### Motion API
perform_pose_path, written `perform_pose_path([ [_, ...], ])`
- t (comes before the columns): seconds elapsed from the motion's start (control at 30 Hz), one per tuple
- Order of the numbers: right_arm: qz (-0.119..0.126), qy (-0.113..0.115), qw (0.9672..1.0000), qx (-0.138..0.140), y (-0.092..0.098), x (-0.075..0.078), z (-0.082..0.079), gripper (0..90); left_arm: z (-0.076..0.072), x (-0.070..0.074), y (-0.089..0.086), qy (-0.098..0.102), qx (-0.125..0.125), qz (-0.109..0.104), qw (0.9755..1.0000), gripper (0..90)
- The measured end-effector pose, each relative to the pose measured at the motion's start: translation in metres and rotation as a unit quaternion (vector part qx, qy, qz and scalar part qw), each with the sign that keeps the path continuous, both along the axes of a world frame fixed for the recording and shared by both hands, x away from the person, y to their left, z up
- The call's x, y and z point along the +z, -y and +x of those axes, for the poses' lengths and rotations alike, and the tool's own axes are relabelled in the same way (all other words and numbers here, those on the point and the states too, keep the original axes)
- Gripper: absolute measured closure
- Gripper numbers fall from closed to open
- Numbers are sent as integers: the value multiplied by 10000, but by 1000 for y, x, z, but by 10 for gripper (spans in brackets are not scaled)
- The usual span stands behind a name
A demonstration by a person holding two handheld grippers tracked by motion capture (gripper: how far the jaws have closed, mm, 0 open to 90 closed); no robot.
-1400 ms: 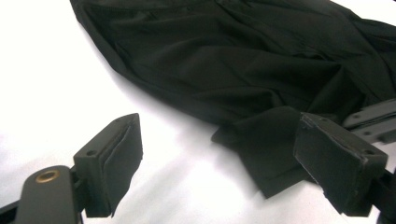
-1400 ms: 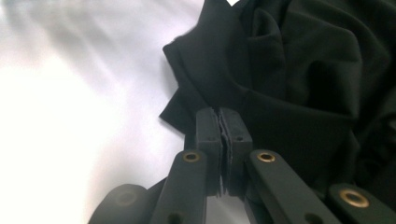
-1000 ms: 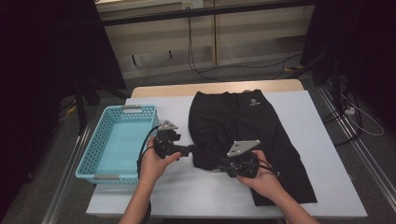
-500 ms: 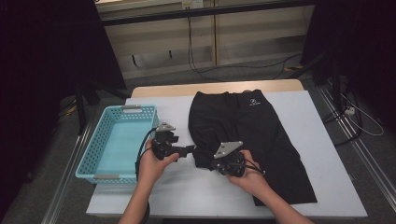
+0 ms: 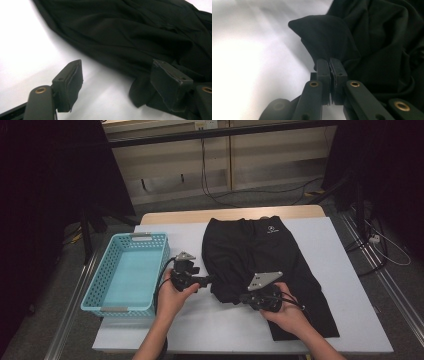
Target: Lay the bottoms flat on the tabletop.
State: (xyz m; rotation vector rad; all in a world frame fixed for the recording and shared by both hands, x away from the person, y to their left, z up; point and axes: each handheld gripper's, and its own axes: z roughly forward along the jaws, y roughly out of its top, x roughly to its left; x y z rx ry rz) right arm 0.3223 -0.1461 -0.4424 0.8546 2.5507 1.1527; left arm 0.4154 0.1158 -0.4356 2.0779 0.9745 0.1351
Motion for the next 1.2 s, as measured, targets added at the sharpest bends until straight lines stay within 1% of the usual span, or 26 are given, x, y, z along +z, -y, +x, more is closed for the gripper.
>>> perform_pose_path([
  [0.1, -25, -14, 10000, -31, 3, -2, -2, 874, 1, -5, 7, -65, -82, 140, 9998, 336],
  [0.13, -31, -16, 10000, -37, 4, -2, -3, 874, 2, -7, 8, -125, -94, 134, 9998, 354],
  [0.17, -32, -23, 10000, -58, 4, -2, -3, 873, 2, -9, 9, -172, -107, 150, 9997, 382],
  [0.2, -34, -30, 10000, -87, 6, -3, -4, 872, 1, -11, 11, -201, -131, 190, 9995, 451],
  [0.23, -34, -30, 10000, -87, 6, -3, -4, 872, 1, -12, 13, -218, -164, 235, 9994, 451],
  [0.33, -29, -31, 9999, -146, 8, -5, -4, 870, -1, -12, 17, -248, -370, 298, 9986, 587],
  [0.37, -19, -23, 9999, -170, 9, -5, -3, 870, -1, -12, 18, -286, -430, 246, 9984, 643],
  [0.4, -2, -36, 9998, -197, 9, -6, -3, 870, -1, -12, 19, -311, -470, 244, 9981, 690],
  [0.43, 21, -31, 9998, -220, 10, -6, -2, 871, -1, -12, 20, -351, -509, 241, 9978, 792],
  [0.47, 21, -31, 9998, -220, 10, -6, -2, 871, -1, -12, 20, -402, -534, 217, 9975, 792],
  [0.53, 46, -9, 9997, -232, 10, -5, -1, 872, -1, -12, 19, -553, -600, 161, 9965, 874],
  [0.6, 115, -1, 9997, -236, 9, -4, 0, 874, -1, -8, 15, -491, -553, 146, 9972, 886],
  [0.63, 183, 1, 9995, -242, 8, -2, 2, 874, 0, -5, 11, -475, -513, 121, 9975, 888],
  [0.67, 271, 0, 9993, -263, 7, 0, 3, 874, 2, -1, 6, -415, -452, 65, 9981, 890],
  [0.7, 352, 36, 9990, -267, 6, 2, 4, 874, 3, 4, 1, -358, -343, 40, 9988, 891],
  [0.73, 513, 118, 9981, -307, 3, 6, 7, 869, 8, 10, -7, -212, -149, 148, 9996, 894],
  [0.77, 513, 118, 9981, -307, 3, 6, 7, 869, 8, 10, -7, -212, -149, 148, 9996, 894],
  [0.8, 513, 172, 9980, -325, 1, 8, 9, 862, 10, 12, -10, -176, -45, 137, 9997, 894],
  [0.87, 449, 291, 9975, -463, -2, 8, 13, 817, 13, 14, -12, -137, 1, 137, 9998, 895],
  [0.9, 477, 309, 9970, -534, -1, 8, 14, 816, 14, 14, -11, -109, 39, 164, 9998, 895],
  [0.93, 486, 259, 9970, -542, 0, 7, 15, 814, 15, 14, -11, -117, 56, 208, 9997, 895],
  [0.97, 451, 243, 9972, -553, 1, 7, 15, 809, 15, 14, -11, -114, 137, 221, 9996, 895],
  [1.0, 418, 268, 9971, -569, 2, 7, 14, 809, 17, 15, -12, -113, 158, 266, 9995, 895],
  [1.07, 420, 301, 9972, -532, 5, 9, 10, 817, 18, 16, -16, -45, 235, 270, 9993, 894],
  [1.13, 430, 300, 9973, -516, 9, 10, 6, 815, 19, 16, -18, -61, 276, 266, 9992, 894],
  [1.2, 509, 260, 9971, -501, 12, 11, 1, 810, 18, 15, -18, -69, 262, 242, 9993, 893],
])
